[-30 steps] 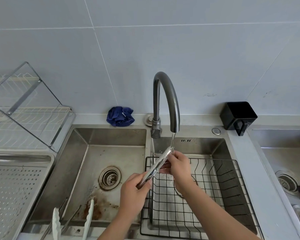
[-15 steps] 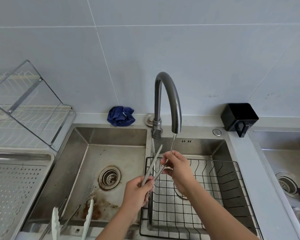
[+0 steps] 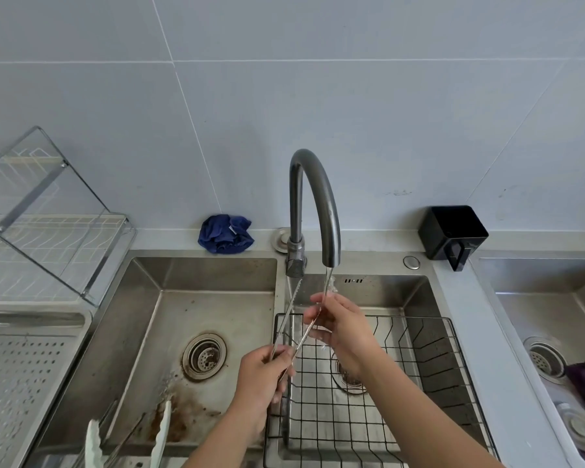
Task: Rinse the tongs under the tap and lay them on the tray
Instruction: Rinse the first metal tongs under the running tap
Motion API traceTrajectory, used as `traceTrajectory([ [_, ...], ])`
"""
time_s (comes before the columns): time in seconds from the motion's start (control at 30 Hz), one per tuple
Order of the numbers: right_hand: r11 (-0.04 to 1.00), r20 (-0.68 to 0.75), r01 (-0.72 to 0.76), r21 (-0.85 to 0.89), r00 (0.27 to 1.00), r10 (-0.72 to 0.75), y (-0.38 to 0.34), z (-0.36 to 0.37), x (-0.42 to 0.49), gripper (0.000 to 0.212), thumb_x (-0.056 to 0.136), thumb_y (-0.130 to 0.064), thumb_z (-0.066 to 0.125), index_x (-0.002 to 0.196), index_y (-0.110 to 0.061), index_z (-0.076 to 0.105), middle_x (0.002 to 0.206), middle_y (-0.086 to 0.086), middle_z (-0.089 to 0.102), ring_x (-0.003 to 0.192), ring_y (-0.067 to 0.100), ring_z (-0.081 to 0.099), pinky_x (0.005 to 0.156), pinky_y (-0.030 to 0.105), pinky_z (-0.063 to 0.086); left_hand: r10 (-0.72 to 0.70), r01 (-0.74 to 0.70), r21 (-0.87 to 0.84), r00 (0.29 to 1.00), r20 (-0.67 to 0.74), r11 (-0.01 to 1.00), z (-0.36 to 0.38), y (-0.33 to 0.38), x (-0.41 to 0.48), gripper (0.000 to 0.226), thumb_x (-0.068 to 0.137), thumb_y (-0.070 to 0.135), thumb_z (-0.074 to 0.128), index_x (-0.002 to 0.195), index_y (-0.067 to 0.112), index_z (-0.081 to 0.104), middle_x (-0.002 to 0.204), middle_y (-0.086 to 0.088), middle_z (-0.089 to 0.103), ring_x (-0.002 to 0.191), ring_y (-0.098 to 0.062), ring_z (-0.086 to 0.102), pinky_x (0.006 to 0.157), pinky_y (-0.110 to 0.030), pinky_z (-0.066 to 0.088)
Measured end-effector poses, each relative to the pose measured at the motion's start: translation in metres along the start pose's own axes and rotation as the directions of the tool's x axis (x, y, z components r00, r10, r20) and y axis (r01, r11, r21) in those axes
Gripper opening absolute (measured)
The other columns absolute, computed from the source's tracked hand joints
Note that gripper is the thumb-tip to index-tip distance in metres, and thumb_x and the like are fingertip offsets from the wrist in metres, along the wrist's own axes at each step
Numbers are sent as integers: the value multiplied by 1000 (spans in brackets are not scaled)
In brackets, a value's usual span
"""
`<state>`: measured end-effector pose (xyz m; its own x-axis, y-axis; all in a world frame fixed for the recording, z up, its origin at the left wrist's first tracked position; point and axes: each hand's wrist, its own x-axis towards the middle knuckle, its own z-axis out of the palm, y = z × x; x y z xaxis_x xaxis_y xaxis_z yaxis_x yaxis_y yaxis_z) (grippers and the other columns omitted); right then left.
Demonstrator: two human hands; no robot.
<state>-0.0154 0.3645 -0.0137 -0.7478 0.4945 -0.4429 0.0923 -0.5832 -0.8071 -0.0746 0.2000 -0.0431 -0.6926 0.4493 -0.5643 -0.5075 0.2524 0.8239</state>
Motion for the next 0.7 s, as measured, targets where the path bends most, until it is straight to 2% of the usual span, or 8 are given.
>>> traceTrajectory([
  [0.1, 979, 46, -34, 202, 999, 25, 1, 6, 0, 41, 106, -43, 46, 79, -14, 55, 66, 6, 53, 63, 22, 53, 69, 40, 53, -150, 150, 8, 985, 87, 989, 3, 8, 2, 33, 93, 30, 70, 103, -1, 69, 59, -10, 59, 40, -13, 38, 38, -17, 20],
  [0.2, 912, 87, -91, 400, 994, 61, -2, 14, 1, 53, 101, -58, 42, 69, -16, 53, 62, 1, 38, 56, 17, 40, 59, 33, 47, -204, 206, 9, 962, 182, 978, 9, 11, -1, 51, 92, 55, 63, 96, 6, 76, 56, -6, 55, 40, -13, 37, 40, -19, 22],
  [0.3, 856, 203, -158, 493, 977, 63, -5, 19, -1, 46, 104, -49, 46, 76, -15, 60, 64, 0, 41, 58, 16, 41, 57, 30, 46, -241, 241, 25, 946, 214, 970, 12, 9, -3, 65, 86, 70, 57, 88, 8, 76, 52, -4, 49, 38, -13, 35, 41, -22, 22],
  [0.37, 860, 274, -152, 487, 962, 15, -6, 21, -5, 26, 105, -28, 52, 95, -8, 65, 74, 5, 50, 65, 18, 47, 64, 34, 49, -269, 269, 33, 936, 226, 963, 12, 8, -4, 72, 83, 75, 54, 89, 6, 74, 50, -6, 46, 38, -16, 34, 42, -23, 22],
  [0.43, 909, 240, -77, 410, 970, -26, -4, 20, -7, 16, 102, -15, 55, 109, -3, 63, 80, 10, 57, 68, 22, 54, 70, 38, 54, -256, 253, 39, 942, 219, 967, 12, 7, -3, 77, 82, 77, 50, 92, 5, 73, 51, -8, 48, 39, -18, 38, 42, -23, 27],
  [0.57, 981, -8, 85, 173, 996, -85, -3, 17, -7, 32, 106, -32, 51, 96, -5, 64, 73, 14, 58, 63, 27, 56, 66, 41, 54, -45, 29, 98, 985, 165, 995, 18, 9, -1, 65, 86, 73, 47, 108, 16, 68, 70, -11, 67, 47, -17, 53, 43, -26, 38],
  [0.63, 983, -7, 82, 167, 997, -82, -7, 15, -7, 34, 107, -34, 50, 93, -5, 63, 73, 15, 60, 64, 27, 56, 66, 40, 54, 72, -95, 179, 989, 126, 979, 22, 11, -1, 57, 84, 73, 49, 109, 25, 67, 78, -4, 71, 56, -14, 58, 50, -27, 44],
  [0.7, 987, 38, 79, 142, 996, -85, -12, 15, -9, 25, 106, -21, 53, 97, -1, 66, 81, 19, 64, 68, 27, 60, 69, 41, 56, 110, -139, 213, 984, 144, 967, 26, 13, -2, 57, 78, 71, 52, 110, 26, 65, 72, -2, 67, 47, -13, 54, 43, -25, 41],
])
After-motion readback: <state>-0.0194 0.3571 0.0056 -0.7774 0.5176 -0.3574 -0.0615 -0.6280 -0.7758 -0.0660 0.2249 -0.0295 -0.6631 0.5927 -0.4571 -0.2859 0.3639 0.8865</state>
